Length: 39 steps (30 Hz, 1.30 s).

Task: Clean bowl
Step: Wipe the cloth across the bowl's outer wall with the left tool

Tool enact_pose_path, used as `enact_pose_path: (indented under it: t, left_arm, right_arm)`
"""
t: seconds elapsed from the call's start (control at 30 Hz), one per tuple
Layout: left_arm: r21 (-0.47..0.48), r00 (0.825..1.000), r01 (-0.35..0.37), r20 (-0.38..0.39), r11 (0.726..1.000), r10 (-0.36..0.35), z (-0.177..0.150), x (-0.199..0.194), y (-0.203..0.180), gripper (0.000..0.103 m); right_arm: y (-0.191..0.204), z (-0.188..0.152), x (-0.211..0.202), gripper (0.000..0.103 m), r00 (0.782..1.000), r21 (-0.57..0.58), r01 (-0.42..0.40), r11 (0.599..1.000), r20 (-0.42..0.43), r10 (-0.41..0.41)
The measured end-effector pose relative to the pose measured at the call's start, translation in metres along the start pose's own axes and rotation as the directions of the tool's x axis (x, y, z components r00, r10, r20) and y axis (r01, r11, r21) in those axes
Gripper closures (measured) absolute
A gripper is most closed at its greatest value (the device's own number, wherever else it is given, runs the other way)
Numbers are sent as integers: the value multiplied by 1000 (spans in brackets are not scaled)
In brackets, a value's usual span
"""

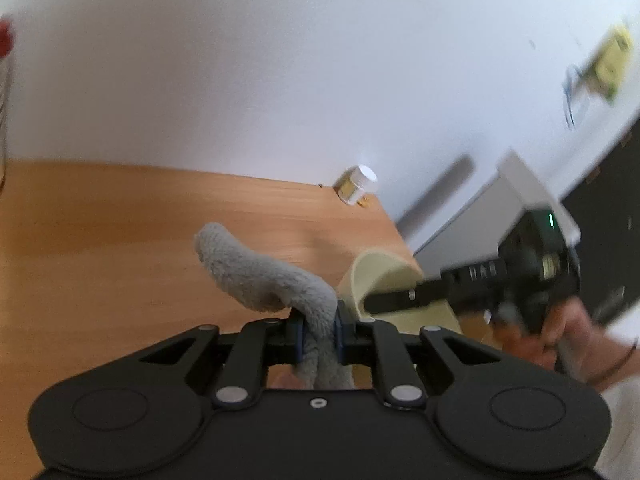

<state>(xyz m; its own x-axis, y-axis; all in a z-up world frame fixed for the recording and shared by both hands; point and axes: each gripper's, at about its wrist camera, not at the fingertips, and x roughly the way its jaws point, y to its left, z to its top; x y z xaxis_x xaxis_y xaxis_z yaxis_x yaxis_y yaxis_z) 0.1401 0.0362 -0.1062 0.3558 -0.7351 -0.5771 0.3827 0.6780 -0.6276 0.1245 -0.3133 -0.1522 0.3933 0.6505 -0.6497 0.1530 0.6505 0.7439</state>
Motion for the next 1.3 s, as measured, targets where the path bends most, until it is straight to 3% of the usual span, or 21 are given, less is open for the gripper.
enact_pose_path:
  t: [0.07, 0.13, 0.37, 0.67, 0.87, 1.03, 1.17, 1.3]
  left_arm:
    - [-94, 999, 39, 22, 995, -37, 4, -1, 10, 91]
    - [-122, 998, 64, 34, 990, -60, 6, 1, 11, 91]
    - [-245, 996, 63, 72, 967, -46, 3, 4, 19, 91]
    - [-352, 995, 80, 82, 933, -54, -1, 16, 33, 91]
    - [-423, 992, 124, 57, 898, -110, 2, 29, 45, 91]
    - [-432, 989, 141, 12, 891, -150, 6, 37, 48, 91]
    - [-390, 984, 150, -35, 908, -177, 12, 44, 42, 91]
    - [-299, 966, 171, -135, 939, -219, 26, 61, 21, 91]
  right_arm:
    - [1, -5, 1, 84, 1000, -2, -5, 1000, 4, 5]
    - [2, -7, 1, 84, 1000, -14, -3, 1000, 4, 3]
    - [9, -15, 5, 83, 1000, -60, -2, 998, -3, 2]
    - [16, -21, 8, 81, 1000, -110, -15, 994, -18, 13]
    - [20, -23, 9, 81, 999, -126, -25, 992, -38, 20]
    - [24, -25, 12, 81, 998, -147, -31, 989, -62, 23]
    - [28, -27, 17, 80, 996, -172, -34, 985, -85, 20]
    - [35, -28, 25, 79, 994, -204, -30, 979, -108, 8]
